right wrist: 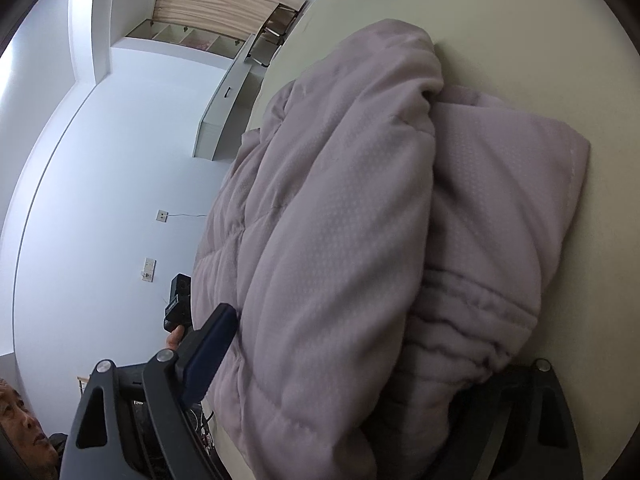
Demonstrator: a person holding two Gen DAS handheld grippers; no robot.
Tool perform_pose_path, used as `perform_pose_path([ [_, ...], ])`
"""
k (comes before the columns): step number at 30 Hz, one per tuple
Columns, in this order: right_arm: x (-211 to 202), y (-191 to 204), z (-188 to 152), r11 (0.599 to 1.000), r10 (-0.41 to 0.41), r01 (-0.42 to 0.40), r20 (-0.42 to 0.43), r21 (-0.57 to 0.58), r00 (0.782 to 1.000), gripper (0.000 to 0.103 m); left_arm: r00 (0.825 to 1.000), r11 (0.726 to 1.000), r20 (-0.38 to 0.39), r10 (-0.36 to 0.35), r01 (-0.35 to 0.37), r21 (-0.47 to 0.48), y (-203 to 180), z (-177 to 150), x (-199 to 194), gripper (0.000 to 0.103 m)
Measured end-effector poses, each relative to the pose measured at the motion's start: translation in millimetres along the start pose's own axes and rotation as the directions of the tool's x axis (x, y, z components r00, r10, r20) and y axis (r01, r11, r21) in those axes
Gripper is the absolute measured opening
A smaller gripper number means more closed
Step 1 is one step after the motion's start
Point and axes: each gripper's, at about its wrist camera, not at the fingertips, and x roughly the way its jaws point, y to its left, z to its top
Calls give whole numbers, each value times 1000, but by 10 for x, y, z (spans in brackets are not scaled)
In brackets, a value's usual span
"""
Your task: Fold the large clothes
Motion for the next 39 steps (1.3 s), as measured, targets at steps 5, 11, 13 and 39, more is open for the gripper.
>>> perform_pose_path([
  [5, -7, 32, 0, 999, -28, 28, 3, -17, 1000, 70, 1000, 1000, 3, -9, 9, 19, 42, -30, 19, 38],
  [11, -191, 308, -240, 996, -52, 55, 54, -68, 997, 52, 1000, 997, 29, 3, -6, 76, -213, -242, -197, 30],
  [13, -243, 486, -377, 993, -61, 66, 53, -98, 997, 50, 999, 994, 34, -7, 3, 110, -325, -402, -352, 29],
  [39, -363, 297, -2311, 985, 1, -27, 153, 169, 988, 67, 992, 997, 115, -41, 48, -59, 495, -2179, -1185, 41],
])
